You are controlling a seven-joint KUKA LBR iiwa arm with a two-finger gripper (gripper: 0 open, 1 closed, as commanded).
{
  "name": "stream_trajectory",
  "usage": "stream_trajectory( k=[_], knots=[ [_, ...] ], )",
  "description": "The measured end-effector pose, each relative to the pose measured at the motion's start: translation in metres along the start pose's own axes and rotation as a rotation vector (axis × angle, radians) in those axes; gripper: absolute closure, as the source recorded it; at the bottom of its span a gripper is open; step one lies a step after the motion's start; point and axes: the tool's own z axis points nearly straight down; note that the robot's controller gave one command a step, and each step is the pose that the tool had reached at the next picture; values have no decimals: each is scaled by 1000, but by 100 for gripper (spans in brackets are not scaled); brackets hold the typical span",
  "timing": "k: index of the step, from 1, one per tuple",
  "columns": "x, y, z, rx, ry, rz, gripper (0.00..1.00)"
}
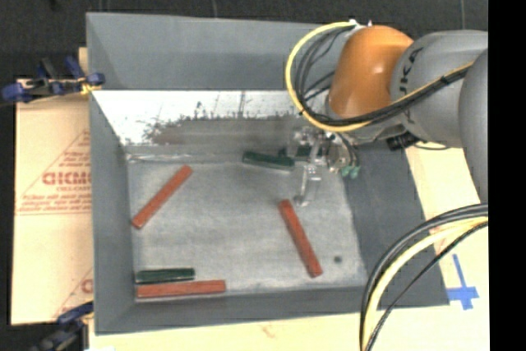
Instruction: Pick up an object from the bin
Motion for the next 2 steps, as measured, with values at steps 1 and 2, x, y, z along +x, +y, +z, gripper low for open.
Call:
stream_trajectory(
  k=[1,2],
  knots=[
    [-20,3,22,0,4,16,0],
    [-23,24,26,1,5,52,100]
  ],
)
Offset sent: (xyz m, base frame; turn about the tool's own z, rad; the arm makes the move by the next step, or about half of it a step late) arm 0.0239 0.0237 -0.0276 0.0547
